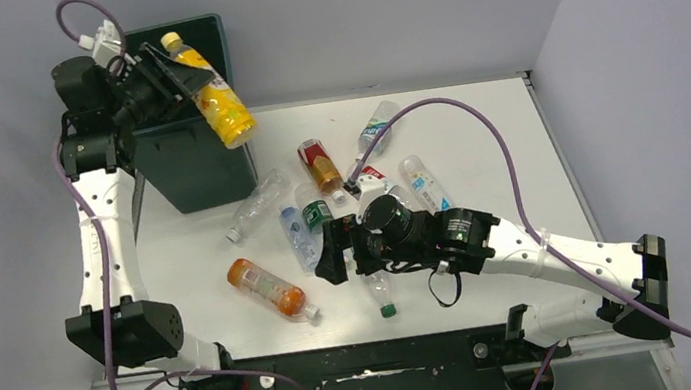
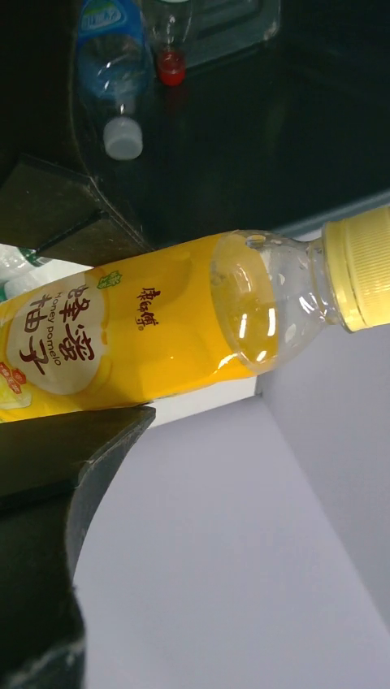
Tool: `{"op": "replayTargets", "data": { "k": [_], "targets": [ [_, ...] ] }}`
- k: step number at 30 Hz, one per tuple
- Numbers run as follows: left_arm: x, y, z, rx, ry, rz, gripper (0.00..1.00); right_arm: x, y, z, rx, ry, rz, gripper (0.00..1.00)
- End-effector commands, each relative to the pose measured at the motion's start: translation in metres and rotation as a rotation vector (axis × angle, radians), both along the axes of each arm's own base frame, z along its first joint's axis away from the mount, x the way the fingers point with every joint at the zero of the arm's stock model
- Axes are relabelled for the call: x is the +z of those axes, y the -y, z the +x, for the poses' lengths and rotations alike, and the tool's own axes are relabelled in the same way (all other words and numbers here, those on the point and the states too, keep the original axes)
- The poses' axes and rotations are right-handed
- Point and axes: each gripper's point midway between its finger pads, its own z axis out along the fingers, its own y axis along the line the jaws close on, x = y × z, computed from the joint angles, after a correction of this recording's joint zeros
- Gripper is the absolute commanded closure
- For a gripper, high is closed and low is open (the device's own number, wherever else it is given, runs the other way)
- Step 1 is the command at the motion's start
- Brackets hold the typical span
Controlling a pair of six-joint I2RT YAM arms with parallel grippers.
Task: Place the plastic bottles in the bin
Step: Place the plastic bottle in the trash bin.
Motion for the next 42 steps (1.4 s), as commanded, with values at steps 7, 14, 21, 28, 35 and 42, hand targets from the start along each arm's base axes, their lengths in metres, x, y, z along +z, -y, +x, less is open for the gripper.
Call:
{"op": "replayTargets", "data": {
  "k": [7,14,21,28,35,42],
  "targets": [
    [0.081,-0.087,0.031,0.068,0.256,-0.278,0.5,0.008,0.011,-0.003,-0.029,0.013,0.011,0.02],
    [0.081,-0.109,0.064,0.105,0.283,-0.276,0.49,0.009,0.028,-0.001,-0.078,0.017,-0.014,0.02],
    [0.031,-0.13,0.097,0.187,0.2,-0.17,0.42,-0.002,0.057,0.023,-0.212,-0.02,-0.059,0.02],
    [0.006,-0.142,0.107,0.305,0.119,0.078,0.17,-0.013,0.082,0.046,-0.315,-0.056,-0.084,0.02],
    [0.016,-0.161,0.093,0.463,0.096,0.211,0.16,-0.025,0.115,0.065,-0.409,-0.076,-0.198,0.02],
    [0.04,-0.144,0.061,0.514,0.127,0.3,0.16,-0.051,0.163,0.078,-0.55,-0.155,-0.258,0.02]
  ]
}}
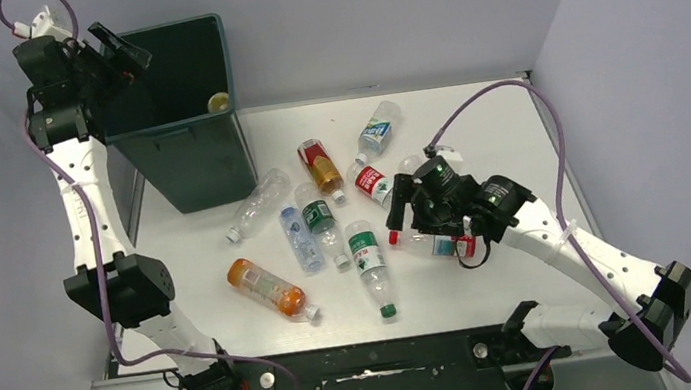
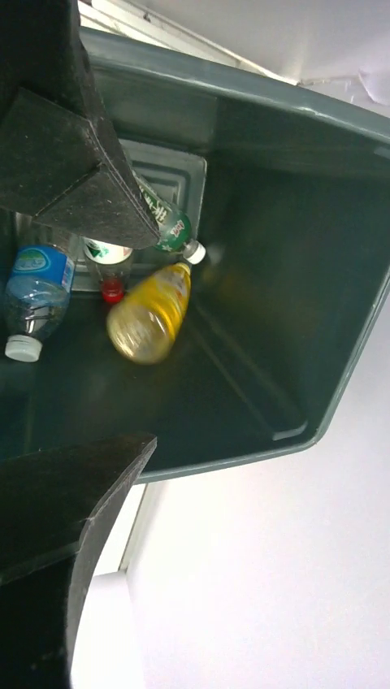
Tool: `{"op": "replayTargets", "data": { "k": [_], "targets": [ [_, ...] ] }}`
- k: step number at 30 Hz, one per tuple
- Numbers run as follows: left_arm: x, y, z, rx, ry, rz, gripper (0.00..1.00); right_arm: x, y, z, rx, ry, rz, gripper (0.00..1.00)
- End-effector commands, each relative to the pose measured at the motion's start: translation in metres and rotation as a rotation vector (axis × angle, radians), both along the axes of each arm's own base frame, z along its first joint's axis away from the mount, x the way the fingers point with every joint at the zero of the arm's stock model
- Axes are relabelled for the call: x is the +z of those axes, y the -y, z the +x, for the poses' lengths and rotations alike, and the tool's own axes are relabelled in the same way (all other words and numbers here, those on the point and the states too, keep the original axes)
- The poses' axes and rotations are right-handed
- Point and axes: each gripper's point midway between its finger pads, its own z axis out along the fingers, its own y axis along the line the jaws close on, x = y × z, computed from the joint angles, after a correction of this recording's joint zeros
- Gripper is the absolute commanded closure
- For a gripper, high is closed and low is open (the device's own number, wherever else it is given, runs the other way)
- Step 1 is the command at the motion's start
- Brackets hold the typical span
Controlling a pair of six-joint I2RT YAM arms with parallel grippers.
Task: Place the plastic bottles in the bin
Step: Place the plastic bottle in the trash bin.
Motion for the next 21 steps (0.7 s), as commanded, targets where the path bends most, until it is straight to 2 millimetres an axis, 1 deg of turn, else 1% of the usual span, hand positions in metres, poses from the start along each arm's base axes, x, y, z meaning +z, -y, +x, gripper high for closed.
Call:
{"op": "replayTargets", "data": {
  "k": [1,5,7,12,17,21],
  "targets": [
    [0.057,0.018,-0.04,0.03,0.103,0.119,0.16,-0.008,0.033,0.007,-0.093,-0.015,-0.025,0.02],
    [0.063,0.055,-0.058,-0.03,0.113,0.136,0.15,-0.024,0.07,0.003,-0.254,-0.087,-0.062,0.02],
    [0.062,0.072,-0.066,-0.072,0.106,0.132,0.15,-0.029,0.082,-0.001,-0.331,-0.107,-0.053,0.02],
    [0.049,0.111,-0.09,-0.184,0.083,0.098,0.15,-0.04,0.1,-0.016,-0.51,-0.158,-0.03,0.02],
    [0.02,0.162,-0.115,-0.312,0.029,0.091,0.15,-0.056,0.11,-0.031,-0.72,-0.237,0.004,0.02],
    [0.002,0.193,-0.138,-0.39,-0.006,0.113,0.15,-0.063,0.116,-0.033,-0.856,-0.254,0.033,0.02]
  ]
}}
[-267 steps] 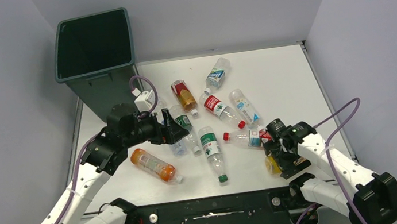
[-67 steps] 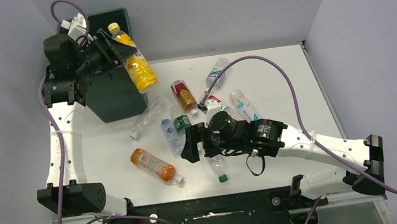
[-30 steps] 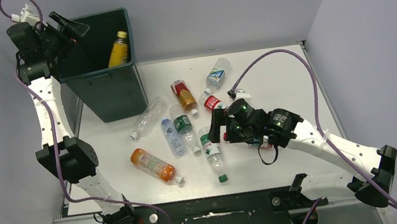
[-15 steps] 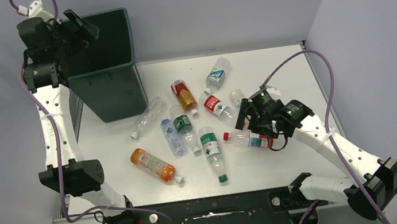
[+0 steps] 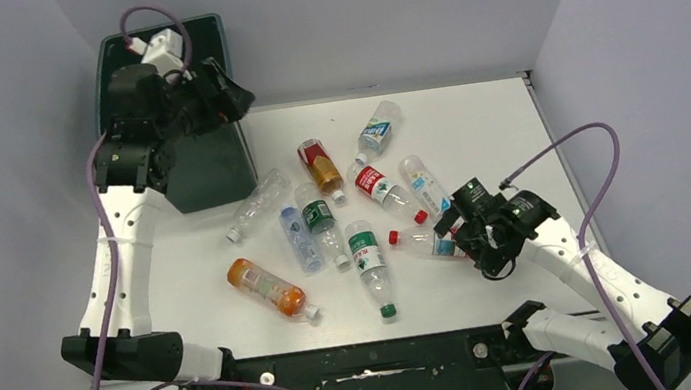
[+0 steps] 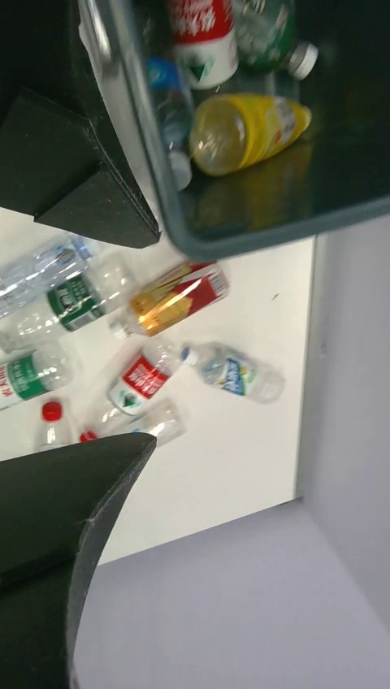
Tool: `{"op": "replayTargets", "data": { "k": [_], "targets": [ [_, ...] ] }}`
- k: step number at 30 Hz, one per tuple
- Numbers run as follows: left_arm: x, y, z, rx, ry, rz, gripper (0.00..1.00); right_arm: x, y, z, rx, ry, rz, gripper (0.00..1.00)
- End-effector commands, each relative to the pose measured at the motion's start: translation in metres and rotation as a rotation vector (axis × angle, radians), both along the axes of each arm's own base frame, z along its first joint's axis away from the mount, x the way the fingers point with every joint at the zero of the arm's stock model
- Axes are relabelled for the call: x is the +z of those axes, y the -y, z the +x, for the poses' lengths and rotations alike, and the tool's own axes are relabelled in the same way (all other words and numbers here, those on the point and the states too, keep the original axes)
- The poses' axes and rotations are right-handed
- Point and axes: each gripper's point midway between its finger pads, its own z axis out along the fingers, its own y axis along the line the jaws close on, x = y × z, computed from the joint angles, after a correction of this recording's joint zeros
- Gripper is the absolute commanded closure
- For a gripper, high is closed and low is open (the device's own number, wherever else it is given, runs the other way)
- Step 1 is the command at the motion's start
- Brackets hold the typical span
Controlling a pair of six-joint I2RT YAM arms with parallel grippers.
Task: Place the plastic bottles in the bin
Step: Place the plastic bottle in the trash bin, then pick up the plastic bottle at the center of the board.
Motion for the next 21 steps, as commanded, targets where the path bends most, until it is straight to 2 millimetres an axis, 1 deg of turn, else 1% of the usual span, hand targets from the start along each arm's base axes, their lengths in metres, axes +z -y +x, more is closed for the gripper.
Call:
{"op": "replayTargets", "data": {
  "k": [1,6,10,13,16,19,21],
  "targets": [
    [0.0,0.03,-0.028,-0.086,0.023,0.023,0.15,-0.004,0.017,-0.002,-0.258,0.0,0.003,0.02],
    [-0.013,0.056,-0.048,-0.155,-0.004,0.049,0.14,-0.01,0.026,0.0,-0.394,-0.043,-0.052,0.02],
    [-0.02,0.067,-0.059,-0.185,-0.018,0.064,0.15,-0.016,0.024,0.01,-0.441,-0.057,-0.068,0.02],
    [-0.024,0.071,-0.067,-0.203,-0.027,0.072,0.14,-0.021,0.029,0.013,-0.504,-0.069,-0.085,0.02],
    [-0.029,0.07,-0.073,-0.209,-0.036,0.083,0.14,-0.022,0.033,0.021,-0.54,-0.044,-0.084,0.02],
    [-0.033,0.07,-0.077,-0.215,-0.041,0.087,0.14,-0.023,0.039,0.028,-0.571,-0.009,-0.076,0.02],
    [-0.037,0.07,-0.078,-0.217,-0.047,0.092,0.14,-0.027,0.044,0.031,-0.583,-0.016,-0.075,0.02]
  ]
}}
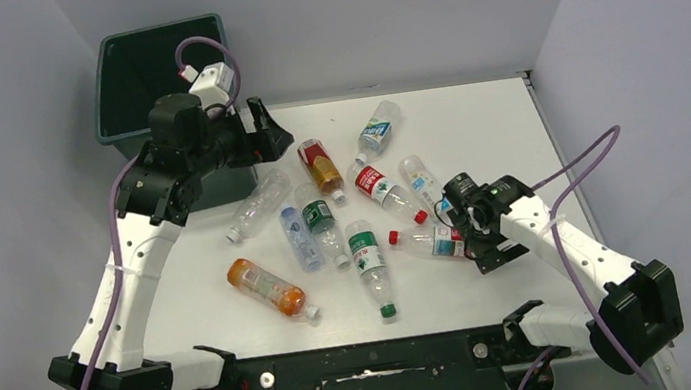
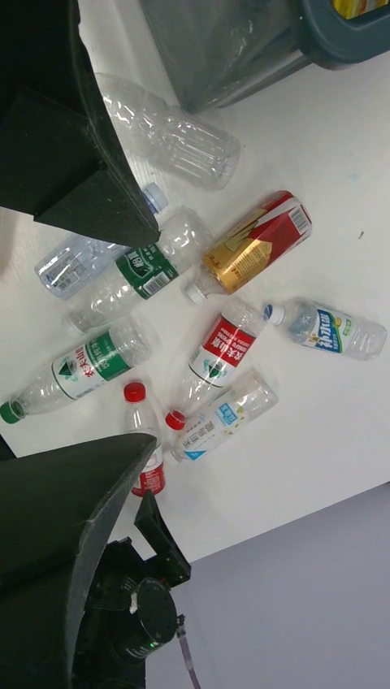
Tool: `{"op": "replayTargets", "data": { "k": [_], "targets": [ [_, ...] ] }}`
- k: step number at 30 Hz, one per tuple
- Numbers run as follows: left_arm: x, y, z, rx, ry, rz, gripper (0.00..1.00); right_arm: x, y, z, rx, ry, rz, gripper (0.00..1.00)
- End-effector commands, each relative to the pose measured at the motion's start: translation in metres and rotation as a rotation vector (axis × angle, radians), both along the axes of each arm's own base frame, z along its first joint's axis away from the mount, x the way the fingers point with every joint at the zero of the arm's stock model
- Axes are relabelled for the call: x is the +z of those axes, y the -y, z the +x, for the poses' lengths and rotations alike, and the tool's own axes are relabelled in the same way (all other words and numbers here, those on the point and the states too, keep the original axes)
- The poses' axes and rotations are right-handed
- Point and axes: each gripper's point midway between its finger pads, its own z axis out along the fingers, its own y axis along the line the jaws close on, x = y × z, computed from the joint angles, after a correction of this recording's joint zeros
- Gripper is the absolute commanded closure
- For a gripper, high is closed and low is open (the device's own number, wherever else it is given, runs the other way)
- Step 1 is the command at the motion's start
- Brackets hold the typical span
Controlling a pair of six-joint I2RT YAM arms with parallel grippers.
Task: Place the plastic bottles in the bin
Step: Pick up the plastic bottle at the center of the board.
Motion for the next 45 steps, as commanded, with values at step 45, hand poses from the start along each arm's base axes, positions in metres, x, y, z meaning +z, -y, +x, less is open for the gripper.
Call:
{"op": "replayTargets", "data": {
  "k": [45],
  "targets": [
    [-0.028,0.037,-0.051,-0.222,-0.053,-0.043,0.14,-0.05,0.013,0.023,0.014,0.014,0.056,0.35]
  ]
}}
